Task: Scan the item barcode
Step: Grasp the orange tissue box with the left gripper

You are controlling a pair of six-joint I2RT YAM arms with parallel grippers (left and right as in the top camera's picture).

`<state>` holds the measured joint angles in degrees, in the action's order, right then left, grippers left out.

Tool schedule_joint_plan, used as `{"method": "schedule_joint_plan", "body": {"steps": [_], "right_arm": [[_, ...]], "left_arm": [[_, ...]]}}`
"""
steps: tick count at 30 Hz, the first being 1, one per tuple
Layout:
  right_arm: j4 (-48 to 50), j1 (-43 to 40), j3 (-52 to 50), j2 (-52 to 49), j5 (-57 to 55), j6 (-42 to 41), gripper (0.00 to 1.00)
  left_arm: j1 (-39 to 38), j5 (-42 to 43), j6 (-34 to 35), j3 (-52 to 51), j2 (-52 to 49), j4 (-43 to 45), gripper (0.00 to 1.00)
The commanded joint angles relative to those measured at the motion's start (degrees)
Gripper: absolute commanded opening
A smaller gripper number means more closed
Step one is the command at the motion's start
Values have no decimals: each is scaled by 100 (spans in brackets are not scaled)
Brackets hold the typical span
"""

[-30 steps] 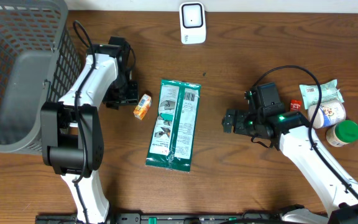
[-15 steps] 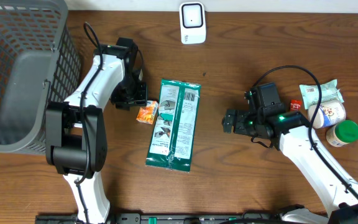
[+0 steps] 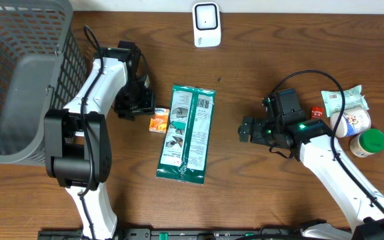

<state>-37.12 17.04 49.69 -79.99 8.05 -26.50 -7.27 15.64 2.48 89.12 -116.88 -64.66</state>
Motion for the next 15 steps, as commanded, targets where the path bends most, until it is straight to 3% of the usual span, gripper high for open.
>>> {"method": "schedule_joint_plan", "body": {"steps": [1, 6, 15], "right_arm": [[15, 31, -42, -20, -55, 87, 99], [11, 31, -42, -20, -55, 87, 99], [13, 31, -42, -20, -55, 87, 99]], "left_arm": [[55, 798, -693, -155, -15, 105, 59], [260, 1399, -761, -365, -17, 422, 58], [334, 1438, -758, -918, -17, 1064, 49]]}}
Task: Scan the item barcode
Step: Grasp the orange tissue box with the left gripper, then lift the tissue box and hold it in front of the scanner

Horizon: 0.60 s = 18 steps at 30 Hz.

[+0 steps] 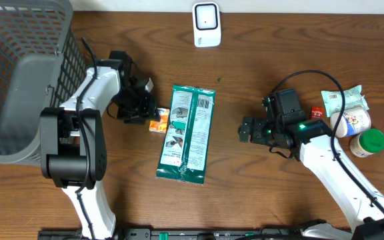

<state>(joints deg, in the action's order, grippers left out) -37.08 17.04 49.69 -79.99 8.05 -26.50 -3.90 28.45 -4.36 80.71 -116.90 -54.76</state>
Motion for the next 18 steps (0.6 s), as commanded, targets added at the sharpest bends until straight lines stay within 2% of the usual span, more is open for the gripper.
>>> {"method": "schedule_joint_plan", "body": {"steps": [1, 8, 14, 18], "right_arm": [[7, 31, -42, -20, -55, 87, 99], [4, 31, -42, -20, -55, 87, 99], [7, 31, -42, -20, -55, 87, 99], [7, 31, -42, -20, -55, 87, 99]], "left_arm": [[0, 155, -74, -79, -15, 96, 48], [-2, 155, -74, -131, -42, 188, 45], [-2, 157, 61, -579, -44, 697, 44], [0, 160, 90, -636, -39, 846, 21]]}}
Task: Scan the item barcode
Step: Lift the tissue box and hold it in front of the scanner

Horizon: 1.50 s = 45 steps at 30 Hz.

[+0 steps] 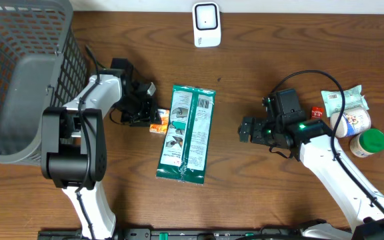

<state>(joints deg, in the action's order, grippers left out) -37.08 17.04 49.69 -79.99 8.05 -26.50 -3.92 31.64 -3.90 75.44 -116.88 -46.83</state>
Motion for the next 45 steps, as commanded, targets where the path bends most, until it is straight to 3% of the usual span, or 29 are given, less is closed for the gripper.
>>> {"method": "schedule_joint_plan", "body": {"steps": [1, 4, 18, 23, 27, 32, 36, 41, 45], "right_arm": [[4, 31, -42, -20, -55, 87, 99], [7, 31, -42, -20, -55, 87, 99], [2, 24, -42, -20, -50, 85, 99], [-20, -260, -42, -17, 629, 79, 99], [-140, -793, -17, -17, 826, 81, 99], [-540, -1604, 85, -15, 1342, 153, 99], [-1434, -2218, 938, -15, 1797, 745, 99], [-2361, -2719, 2083, -15, 1777, 1051, 99], [-2197, -2872, 2264, -17, 1746, 1049, 99]], "left_arm": [[2, -160, 98, -83, -31, 48, 19], [17, -160, 118, 76, 7, -48, 8], [492, -223, 216, 1412, 1801, -555, 7], [282, -1191, 101, 2946, 1803, -1464, 7], [-186, -2680, -83, 4074, 1606, -1703, 7], [-922, -3477, -1102, 4518, 1405, -798, 7], [-1456, -3585, -1762, 4518, 1095, 273, 7], [-1742, -3683, -1858, 4518, 595, 1019, 7], [-1768, -3687, -2243, 4516, -28, 1700, 7]]}}
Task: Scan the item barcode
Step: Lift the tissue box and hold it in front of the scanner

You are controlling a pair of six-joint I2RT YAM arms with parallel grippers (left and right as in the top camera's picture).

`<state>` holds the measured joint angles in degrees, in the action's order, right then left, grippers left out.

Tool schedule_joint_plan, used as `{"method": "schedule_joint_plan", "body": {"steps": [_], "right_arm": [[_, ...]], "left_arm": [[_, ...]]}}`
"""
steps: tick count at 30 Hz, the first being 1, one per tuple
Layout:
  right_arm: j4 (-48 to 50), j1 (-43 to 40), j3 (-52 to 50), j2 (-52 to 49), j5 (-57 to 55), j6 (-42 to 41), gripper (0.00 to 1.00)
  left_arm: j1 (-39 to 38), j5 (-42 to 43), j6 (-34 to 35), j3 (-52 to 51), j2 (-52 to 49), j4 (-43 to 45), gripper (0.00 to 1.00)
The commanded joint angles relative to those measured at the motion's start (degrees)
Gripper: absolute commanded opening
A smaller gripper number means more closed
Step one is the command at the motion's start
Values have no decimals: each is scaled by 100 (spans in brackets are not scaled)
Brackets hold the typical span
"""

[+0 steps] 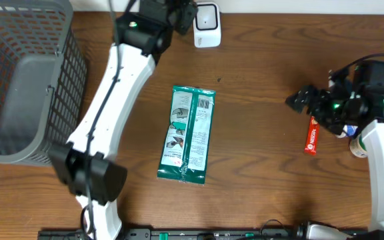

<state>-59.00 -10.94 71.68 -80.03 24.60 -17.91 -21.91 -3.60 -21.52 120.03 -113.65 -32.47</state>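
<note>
My left arm reaches to the table's far edge, and its gripper (183, 13) hangs right beside the white scanner (207, 24). Its fingers look dark and closed; the small orange packet shows nowhere on the table and would be hidden between them. A long green pack (189, 133) lies flat mid-table. My right gripper (299, 100) hovers at the right, with too little detail to tell how its jaws stand. A red packet (311, 135) lies just below it, apart from the fingers.
A grey wire basket (19, 80) fills the left side. Behind my right arm a white bottle (359, 145) peeks out at the right edge. The other groceries there are covered by the arm.
My left gripper has gone from the orange packet beside the green pack up to the scanner, and the packet is gone from the table. My right arm has shifted right; the red packet now lies in the open.
My left gripper first stood left of the orange packet, then edged closer until its fingers were on it. The right arm stayed still through those moments. Now the left gripper is at the scanner, the packet has left the table, and the right arm sits further right.
</note>
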Motion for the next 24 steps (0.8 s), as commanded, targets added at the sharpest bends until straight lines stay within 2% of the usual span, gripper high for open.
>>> {"method": "schedule_joint_plan", "body": {"steps": [1, 5, 14, 24], "right_arm": [[-15, -74, 57, -13, 92, 190, 99], [-17, -74, 57, -13, 92, 190, 99], [-20, -74, 57, -13, 92, 190, 99], [-17, -74, 57, -13, 92, 190, 99]], "left_arm": [[31, -164, -728, 57, -490, 439, 7], [28, -168, -1600, 57, -1012, 1051, 7], [28, -855, -2850, 57, -2177, 2717, 7], [15, -811, -3032, 57, -2645, 3281, 7]]}}
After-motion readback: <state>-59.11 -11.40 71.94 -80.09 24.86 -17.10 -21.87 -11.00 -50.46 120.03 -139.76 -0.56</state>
